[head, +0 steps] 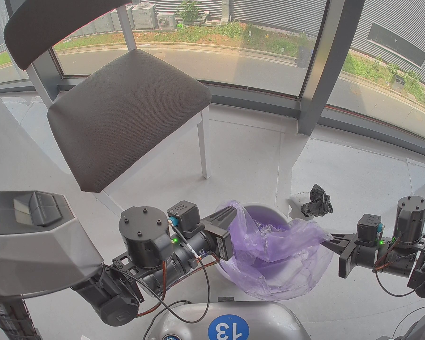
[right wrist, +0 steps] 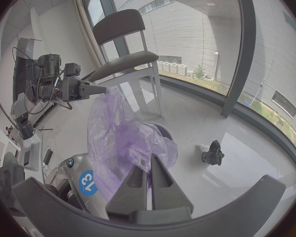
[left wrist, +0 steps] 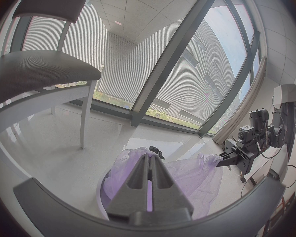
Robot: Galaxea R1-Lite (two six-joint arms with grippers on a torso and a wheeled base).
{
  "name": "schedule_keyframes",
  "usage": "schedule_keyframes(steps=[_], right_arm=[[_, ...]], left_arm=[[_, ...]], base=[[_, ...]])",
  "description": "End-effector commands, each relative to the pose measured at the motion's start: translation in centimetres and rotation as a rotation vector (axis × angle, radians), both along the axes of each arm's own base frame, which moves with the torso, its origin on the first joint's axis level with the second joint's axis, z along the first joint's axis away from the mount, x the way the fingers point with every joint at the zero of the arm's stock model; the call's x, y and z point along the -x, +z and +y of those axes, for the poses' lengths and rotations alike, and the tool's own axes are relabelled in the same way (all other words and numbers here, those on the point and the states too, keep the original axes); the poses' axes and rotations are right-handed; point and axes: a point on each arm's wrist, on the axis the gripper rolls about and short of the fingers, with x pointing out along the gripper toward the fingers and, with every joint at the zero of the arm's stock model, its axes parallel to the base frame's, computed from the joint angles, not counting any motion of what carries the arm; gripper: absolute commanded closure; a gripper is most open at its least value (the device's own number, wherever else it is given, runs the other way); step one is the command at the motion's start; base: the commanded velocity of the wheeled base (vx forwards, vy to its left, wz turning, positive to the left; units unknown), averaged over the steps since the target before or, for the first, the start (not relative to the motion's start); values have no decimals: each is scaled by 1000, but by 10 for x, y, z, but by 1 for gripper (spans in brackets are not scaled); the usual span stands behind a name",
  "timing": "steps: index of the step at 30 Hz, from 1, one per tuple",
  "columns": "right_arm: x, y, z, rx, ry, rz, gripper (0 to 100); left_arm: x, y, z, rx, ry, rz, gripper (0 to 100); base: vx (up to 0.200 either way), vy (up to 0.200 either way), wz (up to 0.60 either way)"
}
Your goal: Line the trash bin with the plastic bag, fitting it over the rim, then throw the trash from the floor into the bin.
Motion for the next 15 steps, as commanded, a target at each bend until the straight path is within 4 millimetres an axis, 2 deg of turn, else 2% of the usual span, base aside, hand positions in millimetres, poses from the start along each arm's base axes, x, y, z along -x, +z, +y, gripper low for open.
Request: schedule_keyframes(steps=[1,6,8,15], right_arm=[[-7,-16,4,26,10,65,100],[-13,-25,6,37,9,95,100],[-15,-28,6,37,5,99,100],[-27,-38,7,19,-14,75,100]], left_arm=[[-5,-18,-4,-29,-9,39,100],[-18,-37,-11,-13,3,91,100],[-25,-41,-8,-15,25,95,100],[-37,-43,1,-8,39,99,100]], base=[[0,0,0],[0,0,0],[0,0,0],[0,0,0]])
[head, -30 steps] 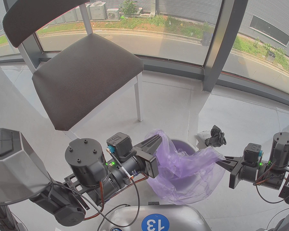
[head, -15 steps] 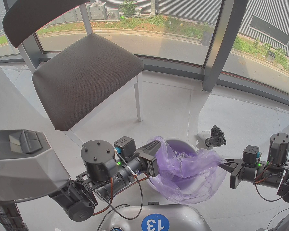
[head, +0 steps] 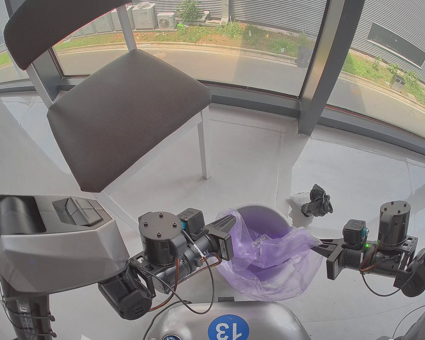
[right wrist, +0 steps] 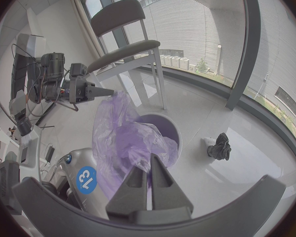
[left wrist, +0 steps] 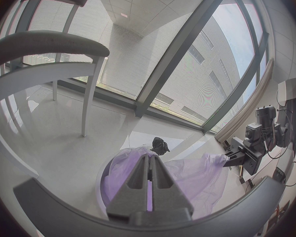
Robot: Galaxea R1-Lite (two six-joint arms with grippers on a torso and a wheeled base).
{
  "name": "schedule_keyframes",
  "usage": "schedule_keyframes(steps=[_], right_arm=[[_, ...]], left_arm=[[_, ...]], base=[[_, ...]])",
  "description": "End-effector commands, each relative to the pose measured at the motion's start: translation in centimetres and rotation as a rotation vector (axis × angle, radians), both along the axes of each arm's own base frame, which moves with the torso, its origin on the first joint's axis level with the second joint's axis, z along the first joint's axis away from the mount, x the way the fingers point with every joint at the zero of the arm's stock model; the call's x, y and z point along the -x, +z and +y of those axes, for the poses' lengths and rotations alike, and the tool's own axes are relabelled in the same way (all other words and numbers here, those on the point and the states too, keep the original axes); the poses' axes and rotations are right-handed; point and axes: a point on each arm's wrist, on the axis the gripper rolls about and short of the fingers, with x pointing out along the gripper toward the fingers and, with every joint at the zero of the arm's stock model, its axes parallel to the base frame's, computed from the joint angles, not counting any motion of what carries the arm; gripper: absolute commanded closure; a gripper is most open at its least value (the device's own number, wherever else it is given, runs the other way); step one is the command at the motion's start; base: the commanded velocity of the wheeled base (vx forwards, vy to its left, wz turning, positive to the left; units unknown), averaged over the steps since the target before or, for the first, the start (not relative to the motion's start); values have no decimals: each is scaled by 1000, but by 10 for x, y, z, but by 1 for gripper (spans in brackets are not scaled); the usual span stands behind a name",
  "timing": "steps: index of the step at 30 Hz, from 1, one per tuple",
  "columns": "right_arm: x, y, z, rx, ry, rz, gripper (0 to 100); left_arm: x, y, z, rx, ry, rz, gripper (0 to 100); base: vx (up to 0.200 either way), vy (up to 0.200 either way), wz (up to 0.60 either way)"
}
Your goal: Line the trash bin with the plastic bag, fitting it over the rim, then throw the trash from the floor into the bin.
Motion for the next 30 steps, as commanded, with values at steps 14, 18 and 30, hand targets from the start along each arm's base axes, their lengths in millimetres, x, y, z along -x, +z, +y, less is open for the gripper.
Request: schedule_keyframes(steps=[14,18,30], right_arm=[[-27,-31,-19,39,-96,12,100],[-29,-33,-26,72,-108,5,100],[-8,-33,-39,253,-44,76,100]], left_arm=[[-28,-2,55,-120,51,100,100],[-27,7,68,-139,48,116,100],[-13,24,82,-238,38,166,100]], base=[[0,0,0],[0,0,0],[0,0,0]])
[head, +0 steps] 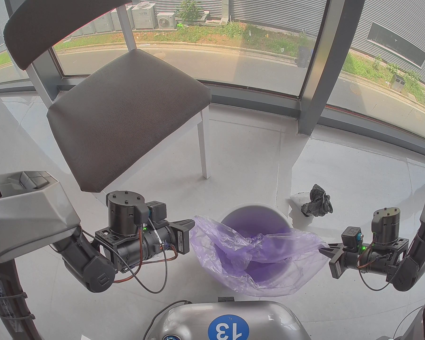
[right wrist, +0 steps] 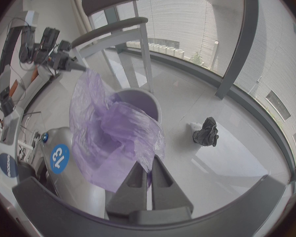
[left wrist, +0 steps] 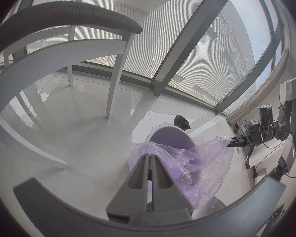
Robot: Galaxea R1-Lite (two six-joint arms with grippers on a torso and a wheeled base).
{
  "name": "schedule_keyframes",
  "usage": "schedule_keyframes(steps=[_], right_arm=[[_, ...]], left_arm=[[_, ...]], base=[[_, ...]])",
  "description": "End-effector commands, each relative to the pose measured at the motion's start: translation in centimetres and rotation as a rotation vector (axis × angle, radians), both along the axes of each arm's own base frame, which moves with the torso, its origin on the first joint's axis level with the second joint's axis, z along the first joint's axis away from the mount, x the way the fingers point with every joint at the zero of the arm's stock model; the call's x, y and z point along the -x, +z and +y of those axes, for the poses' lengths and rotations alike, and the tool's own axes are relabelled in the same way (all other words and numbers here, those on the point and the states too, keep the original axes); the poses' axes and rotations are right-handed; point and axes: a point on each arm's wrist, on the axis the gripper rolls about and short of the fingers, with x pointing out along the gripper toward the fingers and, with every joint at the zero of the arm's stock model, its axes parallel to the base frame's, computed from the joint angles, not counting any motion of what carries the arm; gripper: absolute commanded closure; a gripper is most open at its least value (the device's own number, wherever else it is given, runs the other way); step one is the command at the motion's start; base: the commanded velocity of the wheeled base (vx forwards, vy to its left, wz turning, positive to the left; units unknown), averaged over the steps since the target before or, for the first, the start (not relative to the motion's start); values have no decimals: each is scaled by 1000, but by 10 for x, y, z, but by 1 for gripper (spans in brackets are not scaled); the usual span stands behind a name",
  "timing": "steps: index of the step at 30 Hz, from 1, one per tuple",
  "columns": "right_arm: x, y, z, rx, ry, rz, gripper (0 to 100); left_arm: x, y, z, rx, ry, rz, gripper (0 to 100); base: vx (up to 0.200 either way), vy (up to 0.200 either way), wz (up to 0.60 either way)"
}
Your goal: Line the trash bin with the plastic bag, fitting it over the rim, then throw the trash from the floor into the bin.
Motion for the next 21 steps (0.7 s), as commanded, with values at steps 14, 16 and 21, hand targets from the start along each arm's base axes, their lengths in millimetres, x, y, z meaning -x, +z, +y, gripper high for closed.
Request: schedule_keyframes(steps=[14,16,21], right_arm=[[27,9,-11,142,86,13,100],[30,8,-12,158,98,22,100],[37,11,-13,194,133,29,100]], left_arm=[[23,16,18,-140,-59,49,100],[28,15,21,-173,-77,53,100],[36,16,24,-217,-125,57,100]], base=[[0,0,0],[0,0,0],[0,0,0]])
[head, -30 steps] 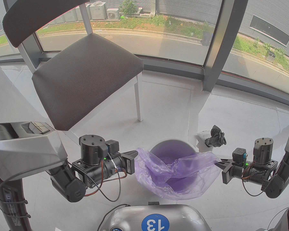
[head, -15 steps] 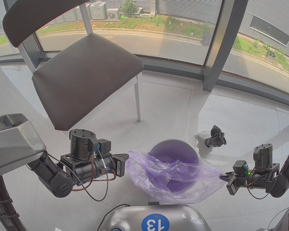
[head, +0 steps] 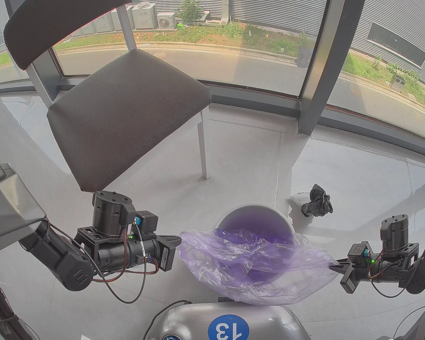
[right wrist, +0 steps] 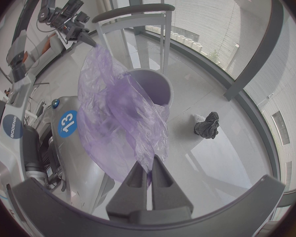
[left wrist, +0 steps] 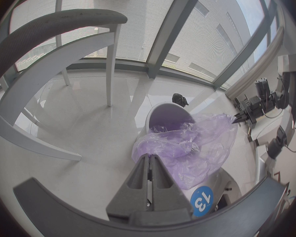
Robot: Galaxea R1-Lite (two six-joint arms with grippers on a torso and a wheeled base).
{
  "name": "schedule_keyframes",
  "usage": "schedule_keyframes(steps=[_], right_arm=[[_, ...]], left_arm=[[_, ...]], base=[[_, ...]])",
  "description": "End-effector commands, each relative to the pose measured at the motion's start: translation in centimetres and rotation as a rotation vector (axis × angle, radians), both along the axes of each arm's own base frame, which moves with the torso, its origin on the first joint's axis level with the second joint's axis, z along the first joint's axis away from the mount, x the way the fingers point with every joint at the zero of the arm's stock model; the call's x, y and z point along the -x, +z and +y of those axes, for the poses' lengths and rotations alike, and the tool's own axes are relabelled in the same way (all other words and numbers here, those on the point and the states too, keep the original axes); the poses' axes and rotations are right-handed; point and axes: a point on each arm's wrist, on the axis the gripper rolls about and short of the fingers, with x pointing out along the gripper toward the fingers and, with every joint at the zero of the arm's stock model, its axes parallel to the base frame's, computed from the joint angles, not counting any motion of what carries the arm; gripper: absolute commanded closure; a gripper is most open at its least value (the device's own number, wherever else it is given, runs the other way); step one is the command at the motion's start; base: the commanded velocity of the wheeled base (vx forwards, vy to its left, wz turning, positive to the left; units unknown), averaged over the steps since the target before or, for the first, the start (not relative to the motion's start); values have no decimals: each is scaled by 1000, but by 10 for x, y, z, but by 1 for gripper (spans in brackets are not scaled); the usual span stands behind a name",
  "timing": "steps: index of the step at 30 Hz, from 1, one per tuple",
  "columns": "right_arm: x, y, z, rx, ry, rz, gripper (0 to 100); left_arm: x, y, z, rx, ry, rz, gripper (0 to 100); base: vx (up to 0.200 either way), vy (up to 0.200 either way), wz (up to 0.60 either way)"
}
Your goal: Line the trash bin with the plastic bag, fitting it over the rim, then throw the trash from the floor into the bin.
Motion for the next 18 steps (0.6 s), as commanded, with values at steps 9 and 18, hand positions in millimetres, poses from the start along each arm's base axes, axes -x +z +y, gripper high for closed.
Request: schedule_keyframes(steps=[9,18], right_arm=[[3,-4,2,36,37,55,100],[-18,-23,10,40,34,84,100]], left_arm=[[-3,-20,-4,-33,-24,54,100],[-20,-40,-12,-29,-9,48,100]], base=[[0,0,0],[0,0,0]])
